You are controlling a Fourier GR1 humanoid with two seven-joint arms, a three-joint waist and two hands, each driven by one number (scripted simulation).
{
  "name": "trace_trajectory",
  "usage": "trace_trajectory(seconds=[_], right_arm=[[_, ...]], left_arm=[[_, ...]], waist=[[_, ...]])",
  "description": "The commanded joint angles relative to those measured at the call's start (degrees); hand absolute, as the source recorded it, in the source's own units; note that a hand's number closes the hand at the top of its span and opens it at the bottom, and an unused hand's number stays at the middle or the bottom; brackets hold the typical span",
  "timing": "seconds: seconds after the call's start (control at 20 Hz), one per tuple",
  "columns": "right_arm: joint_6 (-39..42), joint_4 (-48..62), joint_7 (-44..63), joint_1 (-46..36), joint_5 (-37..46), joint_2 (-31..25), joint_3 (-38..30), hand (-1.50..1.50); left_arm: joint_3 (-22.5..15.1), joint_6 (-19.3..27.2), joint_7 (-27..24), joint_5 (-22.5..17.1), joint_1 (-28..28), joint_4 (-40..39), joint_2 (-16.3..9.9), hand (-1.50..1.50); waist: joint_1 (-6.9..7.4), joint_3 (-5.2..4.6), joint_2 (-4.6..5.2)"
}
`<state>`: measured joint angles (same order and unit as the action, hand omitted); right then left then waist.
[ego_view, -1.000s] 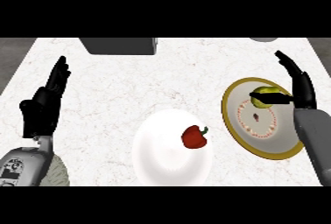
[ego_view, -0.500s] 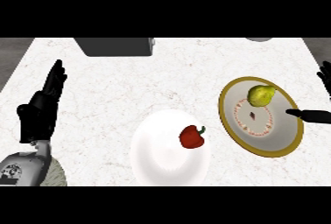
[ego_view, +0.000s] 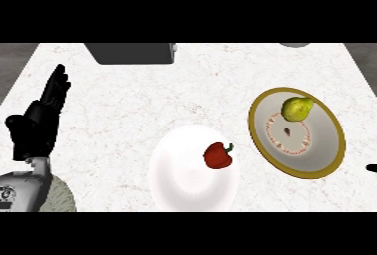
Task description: Pick the pear from the plate and place it in the bowl
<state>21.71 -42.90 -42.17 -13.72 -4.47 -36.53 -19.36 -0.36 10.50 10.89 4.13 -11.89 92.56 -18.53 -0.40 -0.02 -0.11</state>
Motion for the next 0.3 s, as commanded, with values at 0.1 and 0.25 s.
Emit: trace_trajectory(seconds=[0.1, 0.25], right_arm=[[3.58, -3.45, -4.93, 6.21, -0.59, 0.12, -0.45, -1.50], [4.28, -7.82, -4.57, 10.68, -2.39, 0.99, -0.85, -1.50]], left_arm=[[0.61, 0.00, -2.89, 1.81, 0.24, -2.67, 2.81, 0.00], [-1.47, 1.24, 1.81, 4.45, -2.37, -1.27, 3.90, 0.00]], waist=[[0.14, 0.01, 0.06], [-0.21, -0.01, 0.00]])
